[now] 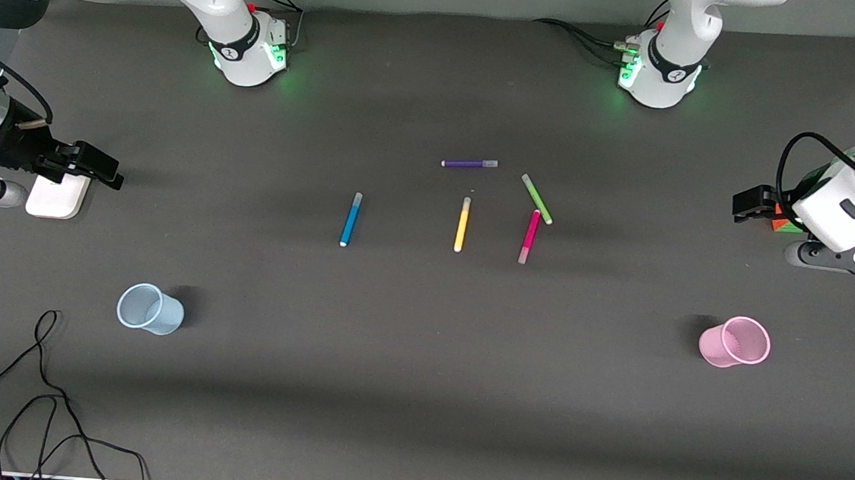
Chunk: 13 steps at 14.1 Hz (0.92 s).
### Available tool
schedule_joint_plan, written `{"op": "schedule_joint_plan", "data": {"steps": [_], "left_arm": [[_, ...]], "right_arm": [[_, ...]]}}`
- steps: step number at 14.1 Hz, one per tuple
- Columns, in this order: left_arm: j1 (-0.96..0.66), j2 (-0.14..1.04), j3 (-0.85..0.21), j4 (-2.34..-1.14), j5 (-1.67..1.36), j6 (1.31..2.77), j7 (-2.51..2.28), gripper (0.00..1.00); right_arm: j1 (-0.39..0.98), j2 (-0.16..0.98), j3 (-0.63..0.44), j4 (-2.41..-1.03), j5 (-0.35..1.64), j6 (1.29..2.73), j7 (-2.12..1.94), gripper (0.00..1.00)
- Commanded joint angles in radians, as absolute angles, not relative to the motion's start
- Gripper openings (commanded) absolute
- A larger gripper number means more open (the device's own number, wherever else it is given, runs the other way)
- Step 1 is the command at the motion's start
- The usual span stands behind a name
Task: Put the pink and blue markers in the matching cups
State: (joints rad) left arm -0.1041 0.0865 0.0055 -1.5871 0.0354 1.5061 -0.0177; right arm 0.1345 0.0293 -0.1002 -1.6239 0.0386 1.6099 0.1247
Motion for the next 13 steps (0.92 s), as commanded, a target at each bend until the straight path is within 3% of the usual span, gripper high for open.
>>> {"op": "schedule_joint_plan", "data": {"steps": [1,13], "left_arm": [[-0.109,0.086,0.002,-1.574,0.044,1.485,-0.017,1.0],[-0.101,0.087,-0.002,-1.58,0.044,1.486,-0.017,1.0]], "right_arm": [[0.133,0.04,-0.101,-1.6,0.054,1.595,0.135,1.0],[0.158,0.067,-0.095,-1.592,0.054,1.582,0.144,1.0]]}}
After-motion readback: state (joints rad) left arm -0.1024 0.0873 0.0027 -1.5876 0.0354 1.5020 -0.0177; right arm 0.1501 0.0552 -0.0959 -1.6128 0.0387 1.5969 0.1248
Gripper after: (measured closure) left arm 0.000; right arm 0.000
